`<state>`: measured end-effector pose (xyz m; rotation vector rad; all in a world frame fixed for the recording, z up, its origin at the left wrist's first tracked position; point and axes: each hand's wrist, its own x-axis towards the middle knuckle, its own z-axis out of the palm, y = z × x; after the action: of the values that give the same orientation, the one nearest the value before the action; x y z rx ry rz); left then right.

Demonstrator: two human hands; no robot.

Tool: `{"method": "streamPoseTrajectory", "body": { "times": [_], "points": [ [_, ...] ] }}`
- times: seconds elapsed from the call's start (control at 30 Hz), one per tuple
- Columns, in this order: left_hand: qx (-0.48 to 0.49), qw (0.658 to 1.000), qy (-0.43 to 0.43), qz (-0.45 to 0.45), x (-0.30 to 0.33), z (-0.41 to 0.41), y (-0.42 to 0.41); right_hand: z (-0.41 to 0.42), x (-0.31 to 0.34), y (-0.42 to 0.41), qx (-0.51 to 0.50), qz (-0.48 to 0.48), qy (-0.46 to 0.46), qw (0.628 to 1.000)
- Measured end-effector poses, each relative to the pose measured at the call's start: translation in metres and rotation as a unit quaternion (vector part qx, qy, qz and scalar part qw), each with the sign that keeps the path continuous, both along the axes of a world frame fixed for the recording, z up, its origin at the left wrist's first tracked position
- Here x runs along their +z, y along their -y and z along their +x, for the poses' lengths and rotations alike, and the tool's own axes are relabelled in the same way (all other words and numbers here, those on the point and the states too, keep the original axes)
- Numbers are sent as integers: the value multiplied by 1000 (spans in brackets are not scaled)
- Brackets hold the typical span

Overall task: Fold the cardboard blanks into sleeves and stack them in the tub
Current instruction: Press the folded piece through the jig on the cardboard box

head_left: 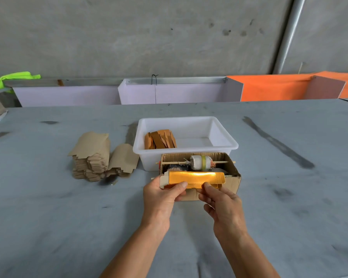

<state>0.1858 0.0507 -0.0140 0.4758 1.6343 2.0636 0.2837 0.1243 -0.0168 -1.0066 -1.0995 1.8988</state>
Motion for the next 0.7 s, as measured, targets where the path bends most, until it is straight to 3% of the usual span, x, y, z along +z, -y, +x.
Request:
{"method": "streamPoseTrajectory", "body": {
  "times": [0.2, 0.7],
  "points": [
    [6, 1000, 8, -1, -4, 0, -7, 4, -3, -12, 10, 34, 31, 999],
    [30, 998, 38, 29, -4, 8, -22, 3, -3, -29, 15, -17, 28, 999]
  ]
}}
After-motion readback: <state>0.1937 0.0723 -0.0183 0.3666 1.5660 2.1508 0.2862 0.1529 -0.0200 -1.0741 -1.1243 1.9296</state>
